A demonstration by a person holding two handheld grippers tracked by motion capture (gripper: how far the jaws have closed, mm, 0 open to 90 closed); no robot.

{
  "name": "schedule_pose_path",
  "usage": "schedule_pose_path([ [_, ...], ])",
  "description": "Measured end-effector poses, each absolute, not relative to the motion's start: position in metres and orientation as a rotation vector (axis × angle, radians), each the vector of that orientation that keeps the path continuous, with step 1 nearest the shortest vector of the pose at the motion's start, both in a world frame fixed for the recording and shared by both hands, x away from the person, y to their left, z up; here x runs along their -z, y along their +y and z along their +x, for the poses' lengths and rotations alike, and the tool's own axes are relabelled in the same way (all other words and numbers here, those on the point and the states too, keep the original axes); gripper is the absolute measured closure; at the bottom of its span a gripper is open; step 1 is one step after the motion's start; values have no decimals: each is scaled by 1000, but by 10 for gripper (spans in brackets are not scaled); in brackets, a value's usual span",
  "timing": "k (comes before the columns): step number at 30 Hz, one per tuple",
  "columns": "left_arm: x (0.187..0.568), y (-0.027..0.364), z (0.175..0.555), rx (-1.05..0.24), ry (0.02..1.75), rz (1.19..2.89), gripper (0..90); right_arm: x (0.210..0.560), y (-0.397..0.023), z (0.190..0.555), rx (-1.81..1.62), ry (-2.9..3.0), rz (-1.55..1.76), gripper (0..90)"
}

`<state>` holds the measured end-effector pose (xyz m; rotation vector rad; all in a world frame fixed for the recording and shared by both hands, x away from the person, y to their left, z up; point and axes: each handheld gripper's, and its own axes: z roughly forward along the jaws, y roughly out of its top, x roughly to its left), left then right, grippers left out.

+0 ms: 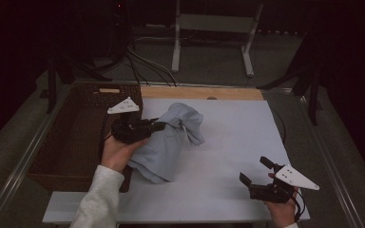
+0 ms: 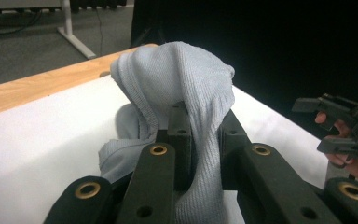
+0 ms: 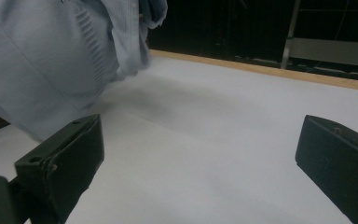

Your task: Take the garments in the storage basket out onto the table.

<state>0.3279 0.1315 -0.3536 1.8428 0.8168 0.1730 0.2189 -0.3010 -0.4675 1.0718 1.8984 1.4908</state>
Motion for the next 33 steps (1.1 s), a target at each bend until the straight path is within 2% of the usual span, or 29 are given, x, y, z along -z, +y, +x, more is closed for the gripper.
schedule_pose_path([
  [13, 356, 136, 325, -184, 836, 1848, 804, 468, -300, 219, -1490, 1905, 1067, 15],
  [33, 381, 112, 318, -168, 856, 1848, 796, 468, -300, 219, -1488, 1908, 1069, 15],
])
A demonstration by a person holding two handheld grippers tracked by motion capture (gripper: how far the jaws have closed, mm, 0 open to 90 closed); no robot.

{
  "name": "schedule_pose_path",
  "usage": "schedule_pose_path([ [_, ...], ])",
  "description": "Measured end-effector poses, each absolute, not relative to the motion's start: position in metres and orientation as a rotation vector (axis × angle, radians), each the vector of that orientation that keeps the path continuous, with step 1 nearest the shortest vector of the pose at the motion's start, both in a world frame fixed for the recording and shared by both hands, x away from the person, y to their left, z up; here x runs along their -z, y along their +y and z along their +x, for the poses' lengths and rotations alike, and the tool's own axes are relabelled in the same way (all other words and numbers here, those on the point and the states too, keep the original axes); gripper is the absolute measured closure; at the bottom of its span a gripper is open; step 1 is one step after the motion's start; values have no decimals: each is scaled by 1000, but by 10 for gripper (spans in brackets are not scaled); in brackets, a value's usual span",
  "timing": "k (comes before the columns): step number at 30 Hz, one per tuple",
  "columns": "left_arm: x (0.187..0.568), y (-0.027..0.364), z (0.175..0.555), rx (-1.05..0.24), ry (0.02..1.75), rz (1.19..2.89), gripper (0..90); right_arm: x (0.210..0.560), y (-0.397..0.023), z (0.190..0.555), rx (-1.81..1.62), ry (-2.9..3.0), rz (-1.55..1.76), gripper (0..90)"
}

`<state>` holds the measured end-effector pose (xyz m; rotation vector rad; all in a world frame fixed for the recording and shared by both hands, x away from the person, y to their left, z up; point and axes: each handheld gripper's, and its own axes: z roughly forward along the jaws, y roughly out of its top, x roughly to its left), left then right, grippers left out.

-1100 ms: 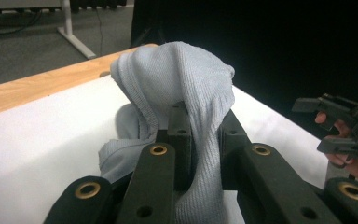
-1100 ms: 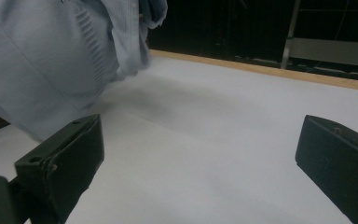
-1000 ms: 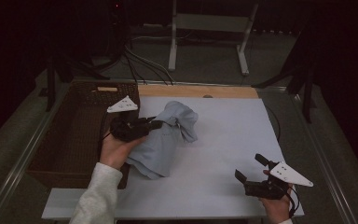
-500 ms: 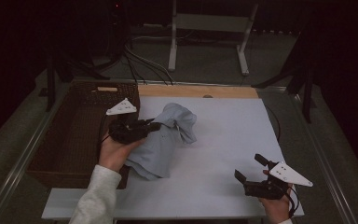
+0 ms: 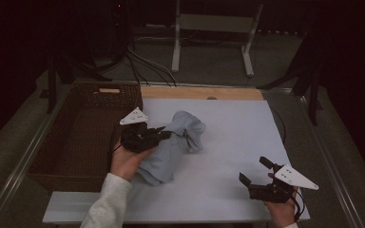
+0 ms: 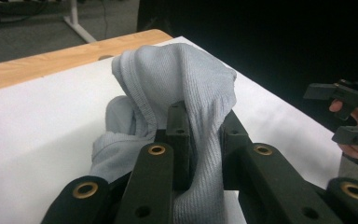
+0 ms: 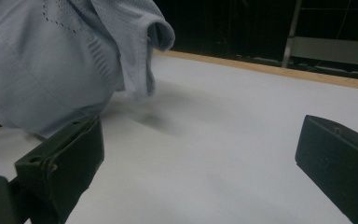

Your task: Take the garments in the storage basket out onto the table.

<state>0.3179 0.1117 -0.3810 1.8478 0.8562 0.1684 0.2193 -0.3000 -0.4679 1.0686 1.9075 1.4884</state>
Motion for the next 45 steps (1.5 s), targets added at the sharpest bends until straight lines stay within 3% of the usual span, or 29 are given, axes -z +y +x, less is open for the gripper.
schedule_pose_path([
  [34, 420, 64, 303, -59, 803, 1901, 757, 468, -301, 219, -1487, 1907, 1068, 15],
  [45, 427, 53, 300, 27, 774, 1878, 693, 467, -301, 219, -1489, 1905, 1069, 15],
])
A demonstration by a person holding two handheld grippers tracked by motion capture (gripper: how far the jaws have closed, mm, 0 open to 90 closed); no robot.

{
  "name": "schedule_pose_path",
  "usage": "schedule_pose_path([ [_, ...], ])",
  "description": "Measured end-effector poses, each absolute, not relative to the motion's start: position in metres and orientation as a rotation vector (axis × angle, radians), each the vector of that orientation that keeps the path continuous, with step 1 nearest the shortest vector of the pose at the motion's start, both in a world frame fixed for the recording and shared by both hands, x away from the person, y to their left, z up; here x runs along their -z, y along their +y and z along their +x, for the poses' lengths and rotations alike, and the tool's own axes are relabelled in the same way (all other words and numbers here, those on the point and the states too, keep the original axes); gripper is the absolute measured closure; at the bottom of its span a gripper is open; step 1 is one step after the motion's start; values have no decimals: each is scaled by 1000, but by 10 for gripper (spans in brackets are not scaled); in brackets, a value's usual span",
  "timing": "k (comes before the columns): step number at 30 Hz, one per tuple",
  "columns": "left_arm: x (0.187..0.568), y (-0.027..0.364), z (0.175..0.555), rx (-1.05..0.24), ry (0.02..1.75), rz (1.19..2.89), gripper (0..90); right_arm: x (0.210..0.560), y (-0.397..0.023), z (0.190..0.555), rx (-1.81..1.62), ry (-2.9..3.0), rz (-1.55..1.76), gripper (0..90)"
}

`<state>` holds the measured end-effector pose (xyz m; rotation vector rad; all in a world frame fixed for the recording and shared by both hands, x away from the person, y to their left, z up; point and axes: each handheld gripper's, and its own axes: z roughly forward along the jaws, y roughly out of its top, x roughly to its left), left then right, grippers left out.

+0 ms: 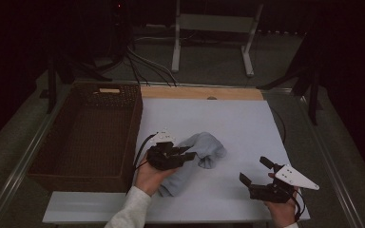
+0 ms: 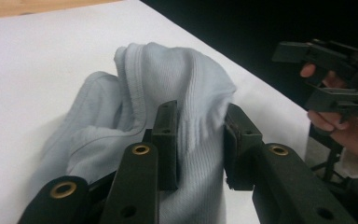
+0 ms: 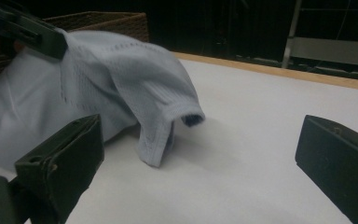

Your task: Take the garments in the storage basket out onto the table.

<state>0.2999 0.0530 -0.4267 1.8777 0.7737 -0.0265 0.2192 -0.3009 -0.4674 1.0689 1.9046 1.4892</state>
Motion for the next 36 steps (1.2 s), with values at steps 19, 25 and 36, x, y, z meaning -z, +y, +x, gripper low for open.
schedule_pose_path([
  [19, 415, 51, 295, -122, 775, 1904, 205, 468, -301, 219, -1490, 1907, 1068, 15],
  [25, 414, 59, 296, -177, 803, 1888, 64, 467, -301, 219, -1490, 1906, 1068, 15],
  [36, 413, 77, 297, -240, 835, 1840, 2, 468, -300, 220, -1489, 1909, 1068, 15],
])
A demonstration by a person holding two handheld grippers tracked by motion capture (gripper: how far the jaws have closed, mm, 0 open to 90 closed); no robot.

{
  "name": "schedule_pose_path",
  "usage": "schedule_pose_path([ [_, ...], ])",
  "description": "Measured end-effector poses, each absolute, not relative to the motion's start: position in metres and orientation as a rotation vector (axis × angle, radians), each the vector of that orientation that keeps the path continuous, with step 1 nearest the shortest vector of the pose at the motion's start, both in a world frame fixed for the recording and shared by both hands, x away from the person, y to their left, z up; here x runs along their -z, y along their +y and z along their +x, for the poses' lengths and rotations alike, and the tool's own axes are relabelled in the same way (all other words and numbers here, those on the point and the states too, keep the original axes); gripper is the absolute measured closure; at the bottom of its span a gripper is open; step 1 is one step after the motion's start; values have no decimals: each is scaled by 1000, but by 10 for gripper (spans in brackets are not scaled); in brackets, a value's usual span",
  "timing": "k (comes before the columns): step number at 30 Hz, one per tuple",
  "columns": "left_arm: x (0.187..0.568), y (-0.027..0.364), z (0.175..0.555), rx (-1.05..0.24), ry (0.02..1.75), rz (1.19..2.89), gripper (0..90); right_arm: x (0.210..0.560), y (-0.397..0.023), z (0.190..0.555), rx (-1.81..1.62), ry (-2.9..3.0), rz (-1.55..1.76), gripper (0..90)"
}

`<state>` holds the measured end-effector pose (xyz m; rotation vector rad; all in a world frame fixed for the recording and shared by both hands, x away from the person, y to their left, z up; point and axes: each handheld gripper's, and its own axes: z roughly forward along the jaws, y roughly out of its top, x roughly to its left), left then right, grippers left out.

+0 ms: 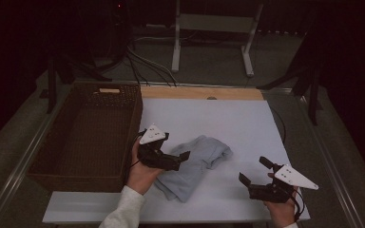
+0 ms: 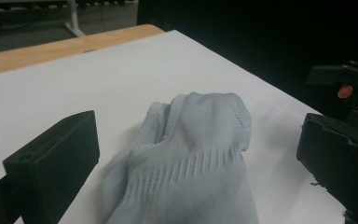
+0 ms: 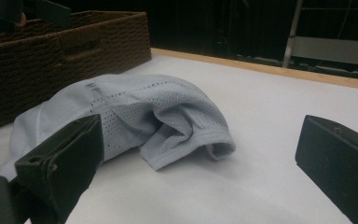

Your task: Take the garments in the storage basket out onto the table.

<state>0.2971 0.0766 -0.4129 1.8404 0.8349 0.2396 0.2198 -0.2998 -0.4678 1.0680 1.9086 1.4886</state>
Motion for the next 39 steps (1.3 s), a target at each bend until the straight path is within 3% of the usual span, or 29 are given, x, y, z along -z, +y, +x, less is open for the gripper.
schedule_pose_path([
  [39, 406, 93, 289, -304, 801, 1774, 3, 447, -274, 250, -1458, 2013, 1119, 15],
])
